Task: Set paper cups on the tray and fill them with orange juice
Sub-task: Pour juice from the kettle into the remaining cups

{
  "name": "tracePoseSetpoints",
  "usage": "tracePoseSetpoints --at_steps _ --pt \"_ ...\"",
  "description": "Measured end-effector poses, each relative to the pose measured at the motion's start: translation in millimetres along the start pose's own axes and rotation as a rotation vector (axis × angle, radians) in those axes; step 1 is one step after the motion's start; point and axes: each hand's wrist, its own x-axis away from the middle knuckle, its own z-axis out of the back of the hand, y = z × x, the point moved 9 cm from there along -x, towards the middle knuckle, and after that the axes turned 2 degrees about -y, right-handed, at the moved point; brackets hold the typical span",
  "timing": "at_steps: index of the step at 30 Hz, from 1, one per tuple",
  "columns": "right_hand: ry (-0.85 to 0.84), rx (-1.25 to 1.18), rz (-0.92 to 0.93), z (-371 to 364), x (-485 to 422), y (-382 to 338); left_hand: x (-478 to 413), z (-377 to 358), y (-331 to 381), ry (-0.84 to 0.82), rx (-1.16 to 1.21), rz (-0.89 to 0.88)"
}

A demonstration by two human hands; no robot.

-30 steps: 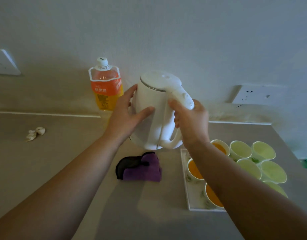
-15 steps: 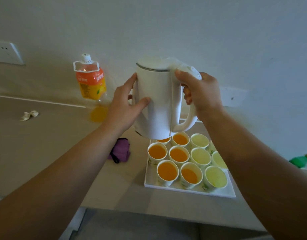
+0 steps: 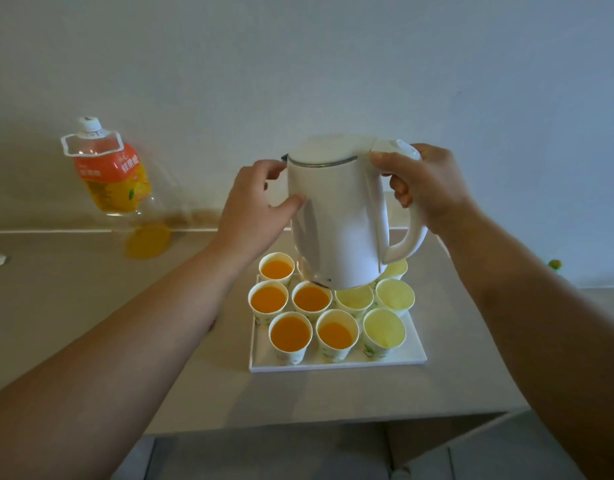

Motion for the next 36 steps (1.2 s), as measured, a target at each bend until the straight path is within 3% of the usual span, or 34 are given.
tracePoseSetpoints --at_steps 5,10,17,25,36 --pt "-0.076 0.027 0.008 37.8 -12.4 12.0 -19.9 -36.9 49.2 -0.089 -0.146 -0.223" --pt "-0.198 0.064 0.027 73.5 -32.6 20.7 -34.6 -80.4 75.5 -0.245 -0.177 -0.148" --pt "-0.332 0.112 0.031 113.3 -51.0 33.7 -33.7 -125.5 102.7 -0.274 -0.234 -0.106" --pt "-0.383 0.157 0.019 133.8 -59.1 51.8 -36.8 -157.2 110.3 -0.429 -0.216 -0.057" --pt "-0.431 0.219 -0.011 139.6 -59.9 62.7 -37.2 -179.1 102.5 -0.509 -0.162 0.017"
